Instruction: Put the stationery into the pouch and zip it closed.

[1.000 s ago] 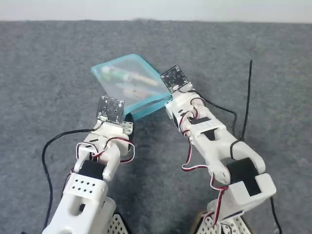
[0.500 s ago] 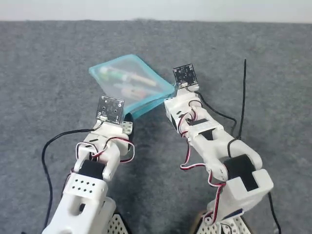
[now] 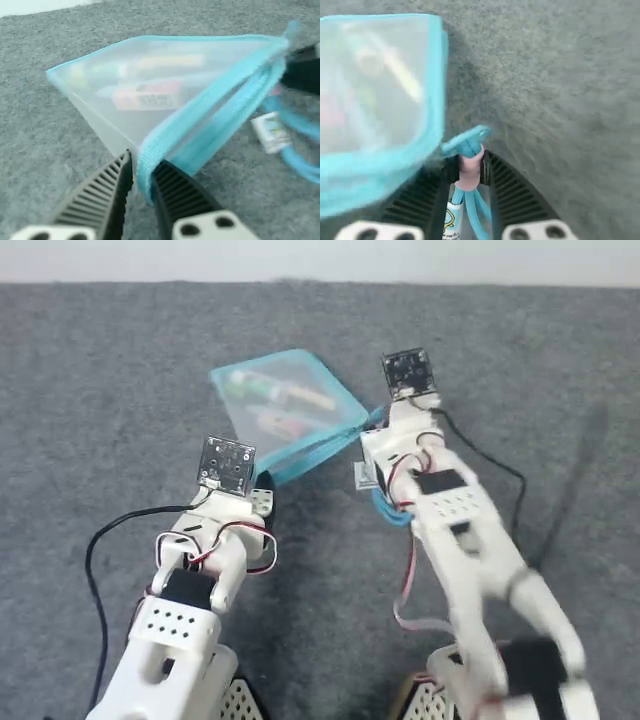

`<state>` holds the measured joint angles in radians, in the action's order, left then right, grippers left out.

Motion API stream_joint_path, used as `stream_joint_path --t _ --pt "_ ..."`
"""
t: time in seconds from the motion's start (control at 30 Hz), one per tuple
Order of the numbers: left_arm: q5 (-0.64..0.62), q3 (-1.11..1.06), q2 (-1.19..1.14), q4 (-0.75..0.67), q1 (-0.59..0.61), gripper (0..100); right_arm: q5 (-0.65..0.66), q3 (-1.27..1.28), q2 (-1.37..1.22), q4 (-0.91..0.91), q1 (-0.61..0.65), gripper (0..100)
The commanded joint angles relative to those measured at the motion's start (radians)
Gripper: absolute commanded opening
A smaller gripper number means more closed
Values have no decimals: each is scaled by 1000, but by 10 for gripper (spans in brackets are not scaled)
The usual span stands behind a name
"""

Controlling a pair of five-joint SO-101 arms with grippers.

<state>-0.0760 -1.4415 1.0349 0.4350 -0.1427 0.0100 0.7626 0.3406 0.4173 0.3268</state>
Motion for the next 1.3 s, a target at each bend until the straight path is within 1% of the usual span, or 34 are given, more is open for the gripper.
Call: stream_joint_path --t 0.0,0.07,0.13,0.17,0.2,0.27,0.3,0.33,0.37,0.47,0.5,0.53,0.57,0.63,0.67,0.7,0.8,1.0,1.13,1.2,1.27 --pt "-8 64 3 -29 71 12 123 -92 360 239 85 6" --pt "-46 79 3 -40 153 12 189 -77 456 341 165 6" --pt "-84 94 -5 -41 198 12 241 -32 452 401 240 6" --pt "-80 96 -6 -38 180 12 262 -6 433 407 266 6" --pt "-49 91 -6 -29 130 12 282 17 409 406 275 6" --pt "52 67 -5 6 0 12 287 32 357 395 259 6" --pt "80 65 2 25 -40 12 287 32 343 395 237 6" --pt "74 68 3 37 -25 12 287 29 332 403 213 6" --pt "48 85 5 43 29 12 285 23 335 417 191 6" --pt "-69 151 -5 44 284 12 284 32 363 475 157 6" --pt "-97 156 -5 46 310 12 284 49 366 476 180 6" --pt "-92 154 -6 46 296 12 284 68 363 476 217 6" --pt "-54 137 -6 48 241 12 285 81 360 476 251 7" --pt "61 94 -3 44 92 12 285 95 354 476 302 9" --pt "100 79 2 44 41 12 285 95 354 484 314 9" --pt "104 76 3 46 20 12 285 95 358 489 317 10" --pt "74 77 3 43 43 12 285 95 361 533 320 10" --pt "72 77 -2 40 54 12 288 98 352 565 323 14" --pt "71 77 2 40 60 12 270 92 361 544 298 110" --pt "54 77 3 40 61 12 166 92 351 492 234 135" --pt "17 77 3 41 61 12 38 106 348 432 145 125"
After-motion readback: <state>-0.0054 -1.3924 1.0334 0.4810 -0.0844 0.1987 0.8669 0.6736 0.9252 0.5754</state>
